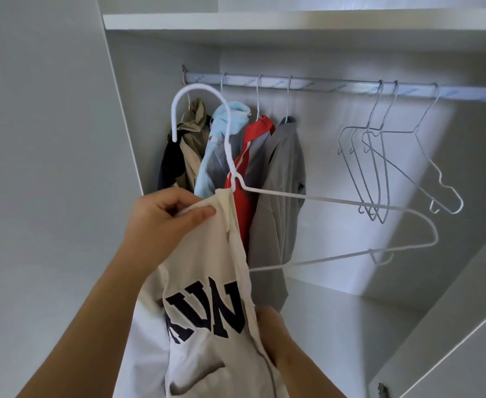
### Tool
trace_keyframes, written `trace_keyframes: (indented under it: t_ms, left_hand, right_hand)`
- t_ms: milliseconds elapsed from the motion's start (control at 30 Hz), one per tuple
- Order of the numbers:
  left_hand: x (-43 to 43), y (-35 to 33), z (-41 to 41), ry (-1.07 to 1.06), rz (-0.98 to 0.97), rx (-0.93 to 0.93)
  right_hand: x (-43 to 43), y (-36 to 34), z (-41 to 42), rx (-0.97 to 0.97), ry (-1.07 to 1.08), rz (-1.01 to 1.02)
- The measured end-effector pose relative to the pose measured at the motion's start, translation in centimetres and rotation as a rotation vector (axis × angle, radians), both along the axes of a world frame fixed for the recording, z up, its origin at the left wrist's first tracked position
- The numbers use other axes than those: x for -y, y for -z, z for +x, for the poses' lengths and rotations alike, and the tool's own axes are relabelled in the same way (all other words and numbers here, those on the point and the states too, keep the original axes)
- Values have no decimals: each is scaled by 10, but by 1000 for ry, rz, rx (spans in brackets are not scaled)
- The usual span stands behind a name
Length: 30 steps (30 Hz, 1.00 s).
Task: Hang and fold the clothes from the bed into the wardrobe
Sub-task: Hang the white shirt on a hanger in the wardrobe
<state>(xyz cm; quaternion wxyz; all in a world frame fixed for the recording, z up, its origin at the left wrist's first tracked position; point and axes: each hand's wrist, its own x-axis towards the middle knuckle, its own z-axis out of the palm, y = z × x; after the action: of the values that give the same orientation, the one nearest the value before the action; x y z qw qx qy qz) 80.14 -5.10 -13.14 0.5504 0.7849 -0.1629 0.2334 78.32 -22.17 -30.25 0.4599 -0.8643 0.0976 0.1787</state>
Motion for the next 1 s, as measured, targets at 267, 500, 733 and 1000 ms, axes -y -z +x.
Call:
trace_keyframes:
  t_ms: [267, 500, 733, 1000]
  left_hand:
    - [-48, -14, 2, 14, -59, -28]
    - [-85, -20, 9, -17, 32, 22]
    - [-89, -25, 25, 28, 147, 18]
    - [-97, -31, 27, 73, 231, 29]
  right_hand:
    - [30, -38, 20, 295, 171, 427]
    - [69, -85, 36, 435, -8, 462]
    - [76, -121, 46, 431, -344, -124]
    - [96, -139, 59, 578, -335, -525]
